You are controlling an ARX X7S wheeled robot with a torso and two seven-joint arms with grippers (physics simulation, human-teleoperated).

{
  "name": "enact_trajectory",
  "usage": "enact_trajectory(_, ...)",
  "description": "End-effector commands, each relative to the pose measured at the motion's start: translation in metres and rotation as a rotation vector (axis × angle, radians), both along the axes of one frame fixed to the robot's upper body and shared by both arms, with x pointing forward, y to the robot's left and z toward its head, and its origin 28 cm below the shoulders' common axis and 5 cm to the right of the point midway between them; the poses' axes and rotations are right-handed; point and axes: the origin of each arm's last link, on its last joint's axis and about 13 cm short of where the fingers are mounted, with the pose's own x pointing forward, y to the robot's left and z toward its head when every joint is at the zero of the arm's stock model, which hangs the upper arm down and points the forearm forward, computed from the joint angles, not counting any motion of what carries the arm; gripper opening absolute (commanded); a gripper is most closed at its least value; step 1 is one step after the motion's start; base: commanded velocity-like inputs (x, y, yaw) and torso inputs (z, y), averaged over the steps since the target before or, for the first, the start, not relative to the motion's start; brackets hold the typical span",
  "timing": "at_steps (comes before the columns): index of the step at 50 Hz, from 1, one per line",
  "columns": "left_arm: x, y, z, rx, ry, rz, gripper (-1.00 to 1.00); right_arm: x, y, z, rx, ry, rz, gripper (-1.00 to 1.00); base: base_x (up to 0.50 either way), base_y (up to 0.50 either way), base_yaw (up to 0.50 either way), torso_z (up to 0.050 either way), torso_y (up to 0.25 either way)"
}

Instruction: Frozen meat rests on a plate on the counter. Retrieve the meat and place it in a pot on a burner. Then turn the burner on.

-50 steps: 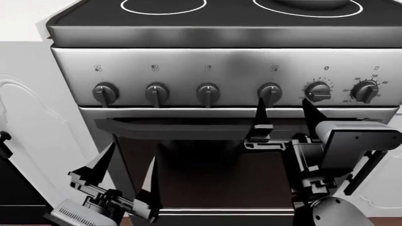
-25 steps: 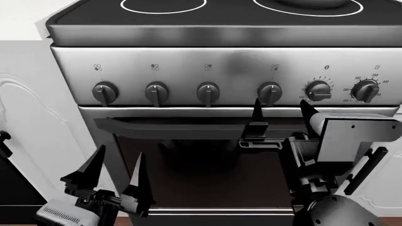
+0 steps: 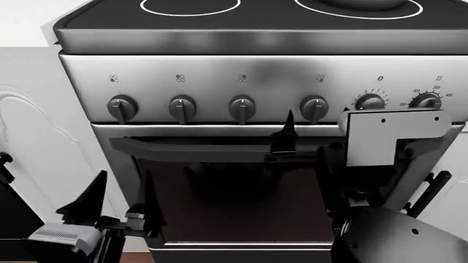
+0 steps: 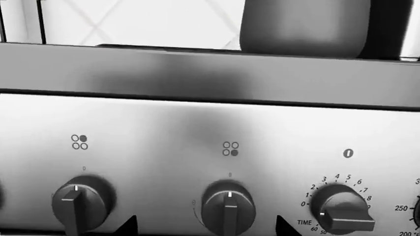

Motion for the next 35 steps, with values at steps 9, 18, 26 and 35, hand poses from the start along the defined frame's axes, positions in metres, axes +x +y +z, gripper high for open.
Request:
enact_trajectory(9, 0.001, 0.005, 0.004, -0.059, 0.043, 0.037, 1.00, 0.010, 0.004, 0.011, -0.013, 0.080, -0.008, 1.00, 0.00, 0.00, 0.00, 0.000, 0.000)
enact_trajectory(18, 0.002, 0.006, 0.004, -0.071, 0.052, 0.044, 1.00, 0.007, 0.000, 0.021, -0.006, 0.144, -0.001, 1.00, 0.00, 0.00, 0.00, 0.000, 0.000)
enact_trajectory(26, 0.002, 0.007, 0.005, -0.077, 0.053, 0.048, 1.00, 0.003, -0.001, 0.034, -0.039, 0.175, 0.017, 1.00, 0.00, 0.00, 0.00, 0.000, 0.000)
enact_trajectory(35, 0.003, 0.007, 0.006, -0.083, 0.053, 0.054, 1.00, 0.004, -0.002, 0.039, -0.059, 0.161, 0.016, 1.00, 0.00, 0.00, 0.00, 0.000, 0.000)
